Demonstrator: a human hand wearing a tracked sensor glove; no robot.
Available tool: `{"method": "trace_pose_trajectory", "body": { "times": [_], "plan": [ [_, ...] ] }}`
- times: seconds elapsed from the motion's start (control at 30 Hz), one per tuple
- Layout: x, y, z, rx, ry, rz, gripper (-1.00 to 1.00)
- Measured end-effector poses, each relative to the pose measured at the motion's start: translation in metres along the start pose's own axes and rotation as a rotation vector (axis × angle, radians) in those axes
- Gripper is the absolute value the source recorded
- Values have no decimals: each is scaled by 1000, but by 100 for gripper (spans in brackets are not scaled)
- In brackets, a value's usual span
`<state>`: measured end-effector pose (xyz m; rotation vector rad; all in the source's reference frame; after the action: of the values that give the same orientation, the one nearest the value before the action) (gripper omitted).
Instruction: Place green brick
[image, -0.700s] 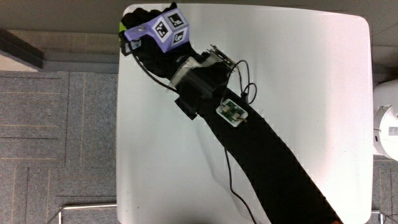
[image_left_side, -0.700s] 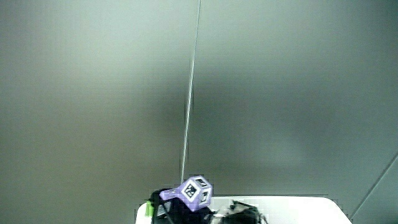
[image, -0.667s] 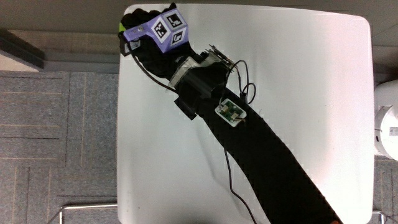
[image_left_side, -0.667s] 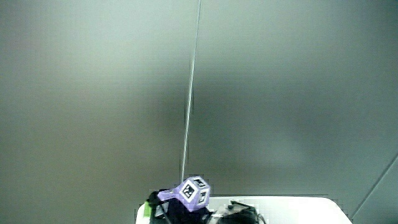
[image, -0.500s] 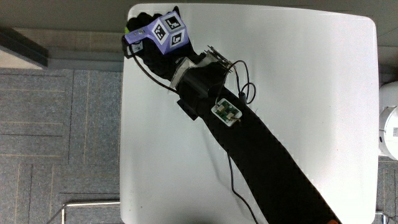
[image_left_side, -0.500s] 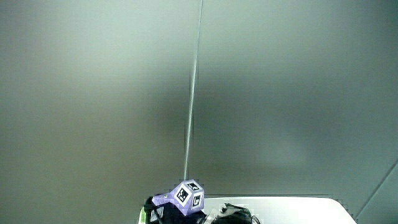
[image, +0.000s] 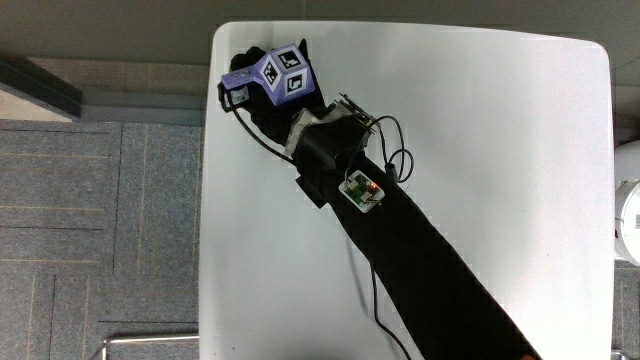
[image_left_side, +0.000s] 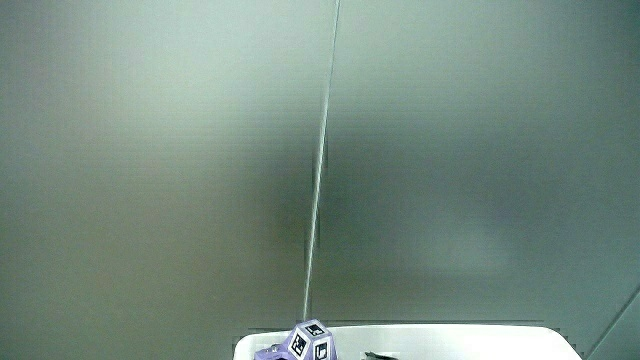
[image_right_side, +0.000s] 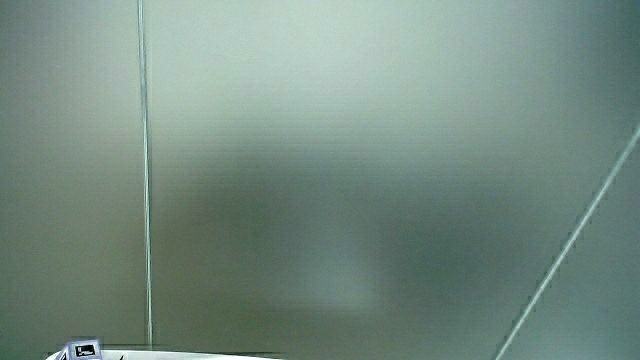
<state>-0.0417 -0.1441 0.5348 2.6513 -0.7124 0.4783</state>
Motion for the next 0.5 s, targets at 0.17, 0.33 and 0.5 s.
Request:
{"method": "trace_pose_trajectory", "body": {
  "times": [0.17,0.33,0.5],
  "plan": [
    [2,-3,5,3,-3,-2,-18],
    [3,-3,5,-7,4,4,-41],
    [1,-3,7,-37,0,9,-64]
  ]
}}
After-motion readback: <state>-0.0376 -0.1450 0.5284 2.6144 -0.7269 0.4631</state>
